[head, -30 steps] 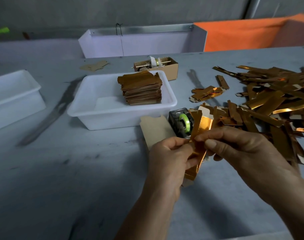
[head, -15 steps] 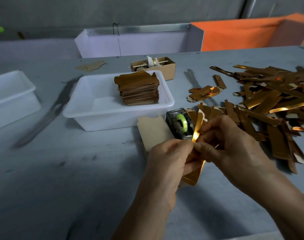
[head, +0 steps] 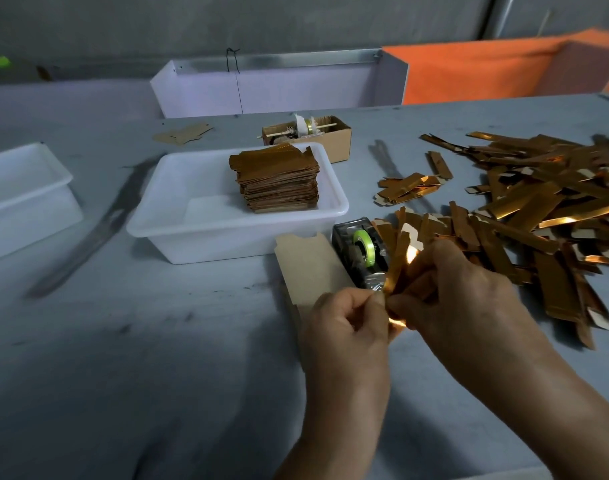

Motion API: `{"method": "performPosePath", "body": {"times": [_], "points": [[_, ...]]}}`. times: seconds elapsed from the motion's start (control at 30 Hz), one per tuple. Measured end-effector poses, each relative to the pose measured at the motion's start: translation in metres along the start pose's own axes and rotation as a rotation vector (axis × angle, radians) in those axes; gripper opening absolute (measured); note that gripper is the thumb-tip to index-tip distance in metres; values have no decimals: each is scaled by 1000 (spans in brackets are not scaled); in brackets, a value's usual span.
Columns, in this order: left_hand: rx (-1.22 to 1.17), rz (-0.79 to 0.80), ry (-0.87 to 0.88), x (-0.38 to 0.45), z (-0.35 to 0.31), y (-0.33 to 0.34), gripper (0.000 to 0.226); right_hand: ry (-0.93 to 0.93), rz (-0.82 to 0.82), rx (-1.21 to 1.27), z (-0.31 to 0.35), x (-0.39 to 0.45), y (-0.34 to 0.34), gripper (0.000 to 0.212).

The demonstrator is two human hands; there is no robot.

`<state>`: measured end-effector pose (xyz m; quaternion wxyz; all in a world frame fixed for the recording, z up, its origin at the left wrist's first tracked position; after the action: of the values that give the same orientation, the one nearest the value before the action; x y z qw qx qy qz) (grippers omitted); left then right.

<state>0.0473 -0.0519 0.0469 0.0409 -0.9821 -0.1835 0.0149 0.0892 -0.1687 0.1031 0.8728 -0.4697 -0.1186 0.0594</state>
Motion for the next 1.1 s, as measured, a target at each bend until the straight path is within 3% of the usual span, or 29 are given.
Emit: {"method": "performPosePath", "body": {"times": [0.1, 0.17, 0.27, 0.4, 0.53, 0.63, 0.73, 0.93, 1.0, 1.1], "points": [[155, -110, 212, -6, -15, -8, 12, 35, 41, 31, -4, 2, 2, 41], [163, -136, 261, -7, -19, -12, 10, 5, 25, 5, -4, 2, 1, 45], [69, -92, 159, -3, -11, -13, 9, -16, 42, 112, -9, 0, 6, 43], [28, -61, 90, 0, -5, -13, 10, 116, 173, 565, -21, -3, 22, 54], [46, -33, 52, -2, -1, -12, 11, 152, 168, 649, -24, -2, 31, 33], [-83, 15, -84, 0, 9, -11, 8, 160, 185, 689, -26, -2, 36, 15], [-393, 83, -287, 2, 22, -8, 14, 130, 225, 730, -23, -3, 36, 21], [-588, 282, -411, 5, 26, 2, 20, 76, 228, 871, -18, -4, 33, 28], [-604, 345, -423, 5, 25, 3, 20, 81, 224, 880, -20, -4, 34, 29], [-415, 397, -346, 7, 20, -2, 7, 125, 218, 827, -25, -4, 39, 31]]}}
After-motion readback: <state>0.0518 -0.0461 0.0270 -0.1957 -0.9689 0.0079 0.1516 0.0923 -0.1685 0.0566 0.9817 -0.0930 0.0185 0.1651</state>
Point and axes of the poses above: each hand's wrist, its own x-axis towards the middle knuckle, its own y-axis out of the palm, z = x × y, the point moved 8 cm from there along x, towards the middle knuckle, and after that the axes turned 3 degrees about z, right-handed, at the moved point
